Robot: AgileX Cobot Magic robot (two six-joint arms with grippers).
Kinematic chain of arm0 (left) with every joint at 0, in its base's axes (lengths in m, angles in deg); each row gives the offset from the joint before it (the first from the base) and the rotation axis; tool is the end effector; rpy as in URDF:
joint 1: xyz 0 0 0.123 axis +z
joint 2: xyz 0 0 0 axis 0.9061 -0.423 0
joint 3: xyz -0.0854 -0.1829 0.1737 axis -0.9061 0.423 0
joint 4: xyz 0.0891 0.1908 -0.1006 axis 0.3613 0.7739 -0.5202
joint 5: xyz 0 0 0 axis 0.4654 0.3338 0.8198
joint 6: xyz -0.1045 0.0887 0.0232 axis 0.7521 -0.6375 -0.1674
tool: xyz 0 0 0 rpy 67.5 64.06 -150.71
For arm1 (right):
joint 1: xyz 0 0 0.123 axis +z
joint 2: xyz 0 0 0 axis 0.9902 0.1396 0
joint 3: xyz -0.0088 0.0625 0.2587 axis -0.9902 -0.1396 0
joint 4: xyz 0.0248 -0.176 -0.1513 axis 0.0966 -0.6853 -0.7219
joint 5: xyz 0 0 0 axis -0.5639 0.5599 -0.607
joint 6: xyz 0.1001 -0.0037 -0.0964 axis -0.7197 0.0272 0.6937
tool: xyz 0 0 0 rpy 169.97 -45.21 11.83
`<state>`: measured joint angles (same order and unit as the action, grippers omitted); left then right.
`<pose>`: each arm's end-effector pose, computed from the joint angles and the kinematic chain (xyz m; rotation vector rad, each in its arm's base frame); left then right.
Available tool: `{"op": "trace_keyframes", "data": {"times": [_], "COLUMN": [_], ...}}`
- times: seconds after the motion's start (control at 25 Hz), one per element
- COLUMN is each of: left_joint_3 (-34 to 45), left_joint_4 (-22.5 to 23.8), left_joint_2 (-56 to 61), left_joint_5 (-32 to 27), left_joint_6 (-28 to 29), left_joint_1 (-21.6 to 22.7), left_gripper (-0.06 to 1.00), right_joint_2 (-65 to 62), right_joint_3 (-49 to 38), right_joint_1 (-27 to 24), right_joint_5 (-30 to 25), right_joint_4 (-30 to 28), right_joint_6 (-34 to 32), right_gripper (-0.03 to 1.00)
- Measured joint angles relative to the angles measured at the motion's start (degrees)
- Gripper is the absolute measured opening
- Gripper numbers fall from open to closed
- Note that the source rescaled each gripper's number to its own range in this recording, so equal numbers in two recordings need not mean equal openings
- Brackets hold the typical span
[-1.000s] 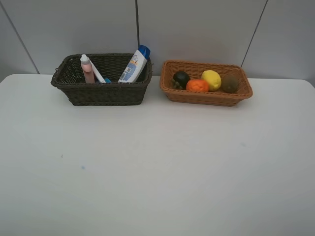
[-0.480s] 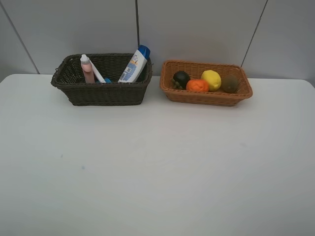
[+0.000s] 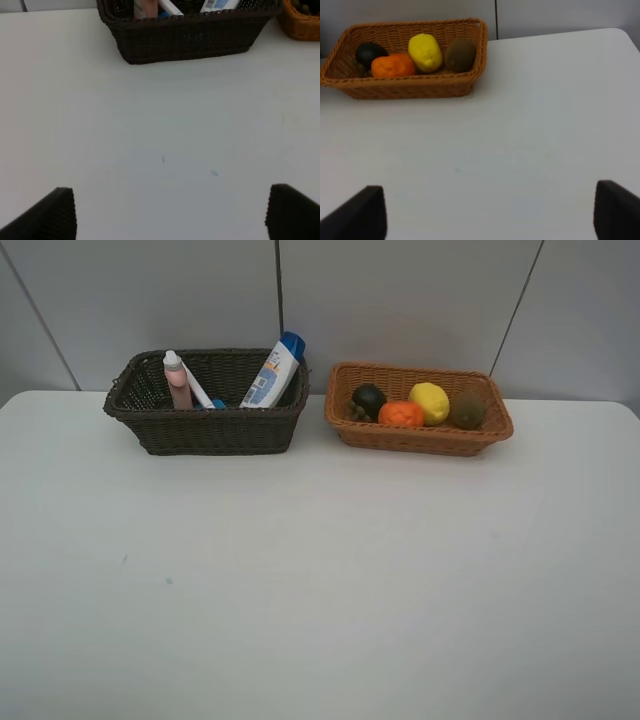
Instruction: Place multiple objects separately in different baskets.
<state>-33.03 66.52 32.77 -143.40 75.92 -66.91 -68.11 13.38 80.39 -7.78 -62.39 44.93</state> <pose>0.0374 -0.0165 0.2489 0.1219 2.0285 -0.1213 0.0367 -0.0033 0.2524 0.0773 2.0302 -0.0105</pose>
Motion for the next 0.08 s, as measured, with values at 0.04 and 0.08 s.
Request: {"op": "trace_keyframes", "data": {"times": [0.04, 0.08], "left_joint_3": [0.00, 0.00], "left_joint_4": [0.00, 0.00], "left_joint_2": [0.00, 0.00], "left_joint_5": [0.00, 0.00], "left_joint_6": [0.00, 0.00], "left_joint_1": [0.00, 0.00], "left_gripper": [0.99, 0.99], "right_joint_2": [0.00, 0.00], "right_joint_3": [0.00, 0.00], "right_joint_1": [0.00, 0.00], "right_joint_5": [0.00, 0.00], "right_joint_4": [0.00, 0.00], "right_joint_6": [0.00, 0.00], "right_gripper": [0.95, 0.95]}}
